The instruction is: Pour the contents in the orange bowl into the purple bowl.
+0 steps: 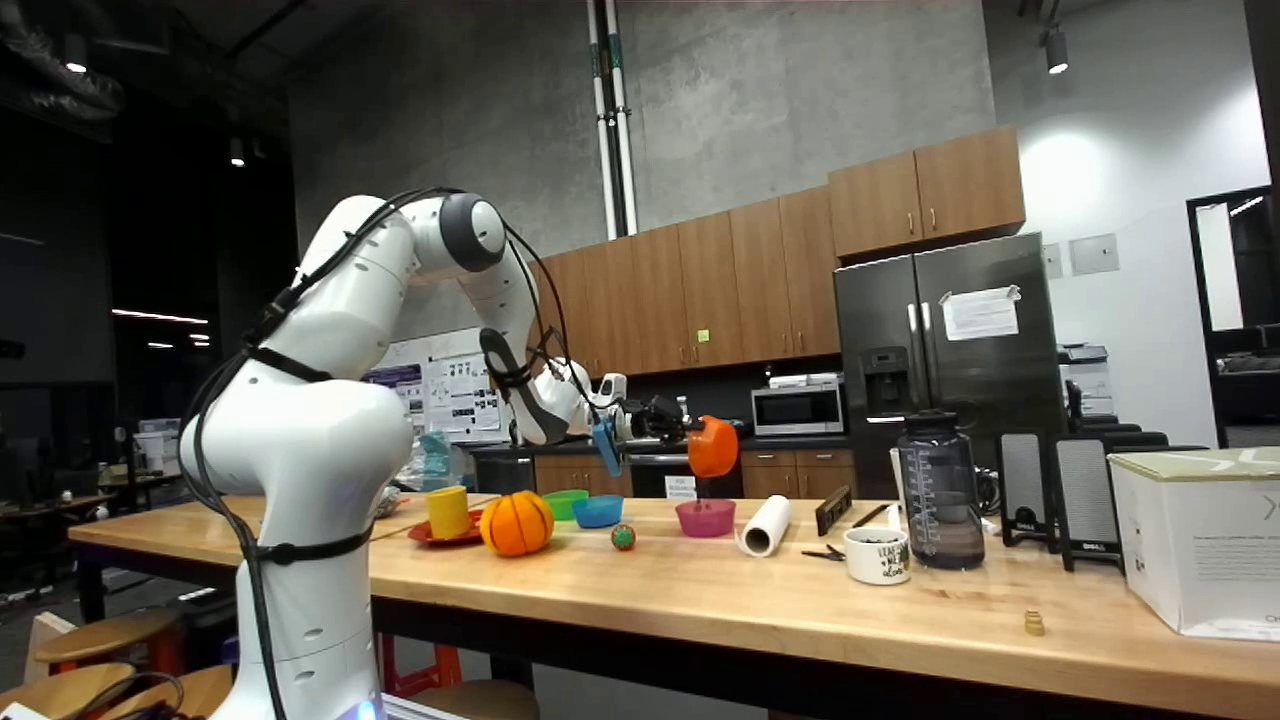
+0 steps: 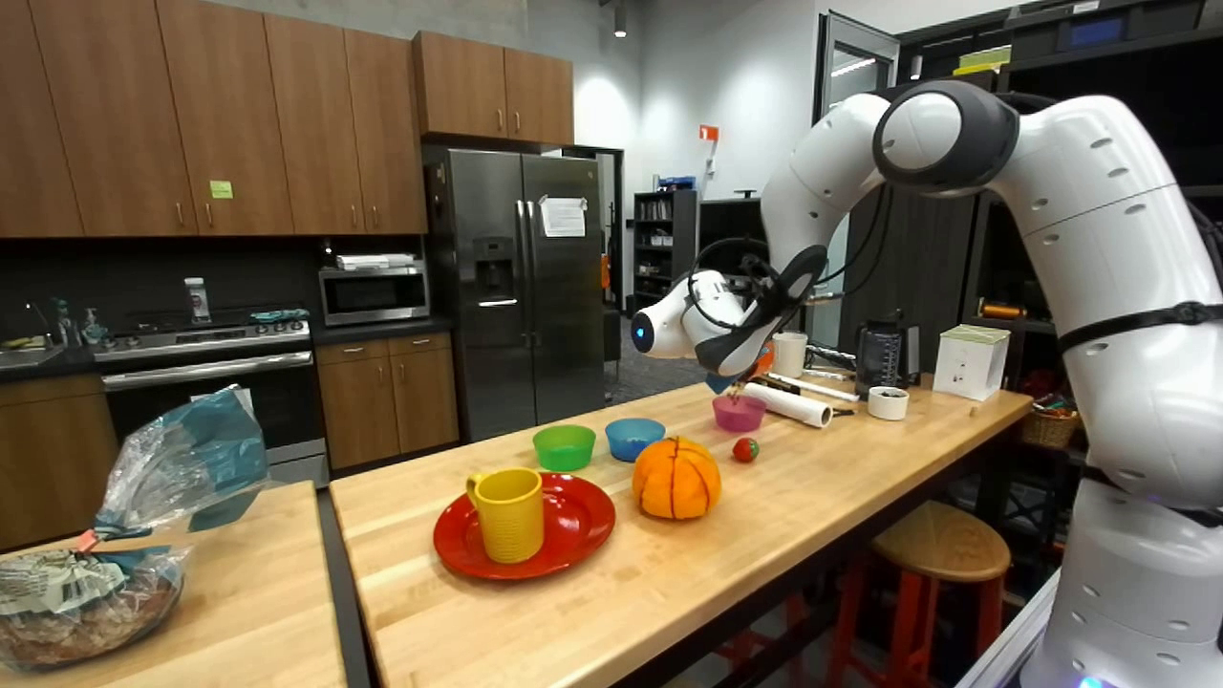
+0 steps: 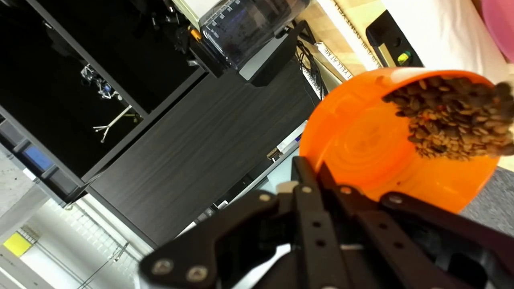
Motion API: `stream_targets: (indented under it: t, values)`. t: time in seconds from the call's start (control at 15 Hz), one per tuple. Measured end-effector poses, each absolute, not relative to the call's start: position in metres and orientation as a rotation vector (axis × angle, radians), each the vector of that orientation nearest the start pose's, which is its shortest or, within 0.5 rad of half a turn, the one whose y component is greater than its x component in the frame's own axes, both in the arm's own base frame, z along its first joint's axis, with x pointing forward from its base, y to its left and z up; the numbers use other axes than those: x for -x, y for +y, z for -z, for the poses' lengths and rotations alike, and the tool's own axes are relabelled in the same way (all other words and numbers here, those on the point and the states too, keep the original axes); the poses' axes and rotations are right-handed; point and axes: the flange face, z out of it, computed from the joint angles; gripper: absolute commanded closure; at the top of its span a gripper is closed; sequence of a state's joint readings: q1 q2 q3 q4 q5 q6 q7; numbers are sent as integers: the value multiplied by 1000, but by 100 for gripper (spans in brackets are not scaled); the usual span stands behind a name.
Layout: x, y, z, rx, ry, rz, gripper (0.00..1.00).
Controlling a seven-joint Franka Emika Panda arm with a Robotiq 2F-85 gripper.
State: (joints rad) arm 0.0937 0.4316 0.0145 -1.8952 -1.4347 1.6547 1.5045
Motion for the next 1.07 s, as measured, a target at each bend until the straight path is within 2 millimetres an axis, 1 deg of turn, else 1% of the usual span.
stream_targets:
  t: [0.27,1.07]
  values:
    - [-610,-30,-303,-1627,-556,-606,99]
    - [-610,-38,-297,-1510,-483,-613,99]
